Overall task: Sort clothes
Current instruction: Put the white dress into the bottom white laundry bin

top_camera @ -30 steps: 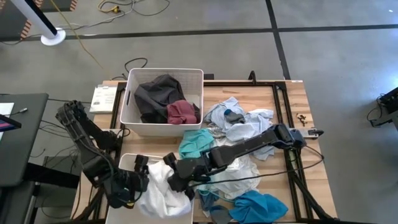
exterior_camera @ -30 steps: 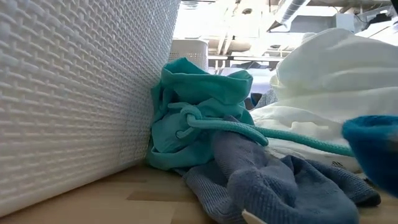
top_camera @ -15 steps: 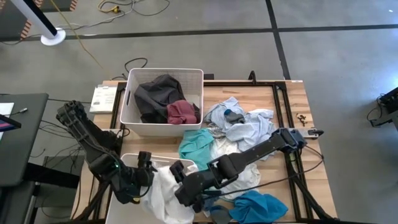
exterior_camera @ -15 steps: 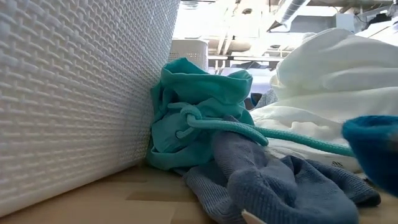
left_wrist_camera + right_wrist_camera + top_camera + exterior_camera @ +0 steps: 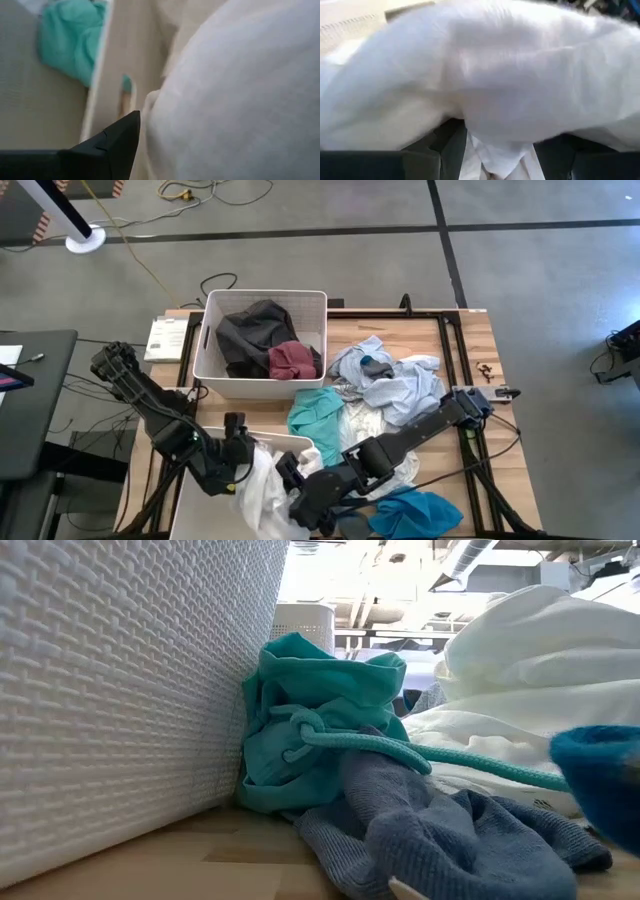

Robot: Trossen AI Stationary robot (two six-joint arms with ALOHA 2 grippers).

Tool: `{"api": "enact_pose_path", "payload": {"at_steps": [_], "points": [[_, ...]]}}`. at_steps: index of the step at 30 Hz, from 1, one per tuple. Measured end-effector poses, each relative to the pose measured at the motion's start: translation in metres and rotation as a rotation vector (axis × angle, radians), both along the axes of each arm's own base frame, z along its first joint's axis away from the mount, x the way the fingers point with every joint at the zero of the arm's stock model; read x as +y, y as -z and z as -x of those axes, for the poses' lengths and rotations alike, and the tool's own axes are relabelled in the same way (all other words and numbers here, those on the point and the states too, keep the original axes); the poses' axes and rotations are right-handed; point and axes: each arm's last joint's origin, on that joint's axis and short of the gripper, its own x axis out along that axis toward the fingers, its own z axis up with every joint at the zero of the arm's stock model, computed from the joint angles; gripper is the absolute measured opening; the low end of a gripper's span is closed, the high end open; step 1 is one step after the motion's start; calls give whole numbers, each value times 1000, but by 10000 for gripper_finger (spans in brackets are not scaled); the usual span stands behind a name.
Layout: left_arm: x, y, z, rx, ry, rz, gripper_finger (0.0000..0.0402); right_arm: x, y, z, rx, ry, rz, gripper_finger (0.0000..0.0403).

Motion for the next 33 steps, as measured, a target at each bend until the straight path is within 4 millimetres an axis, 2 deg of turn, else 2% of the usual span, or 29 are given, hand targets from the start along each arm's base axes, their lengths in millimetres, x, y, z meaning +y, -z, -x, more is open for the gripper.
{"api": "enact_pose_path", "payload": {"at_steps": [4,9,18,23,29,33], "points": [[1,-10,-1,-47,-5,-28,250,-2,1,-3,6,-77,-38,216],[1,-35,0,-93,28,-17,250,-17,9,-14,30,-46,-65,191],[2,-76,21,-102,75,0,250,-39,14,-23,89,28,-91,152],[-3,-95,34,-102,119,80,250,-48,18,-25,136,60,-93,137],[-20,-101,40,-176,216,138,250,-53,34,-30,160,83,-101,132],[-37,-91,33,-202,283,117,250,-59,43,-33,185,104,-105,132]]}}
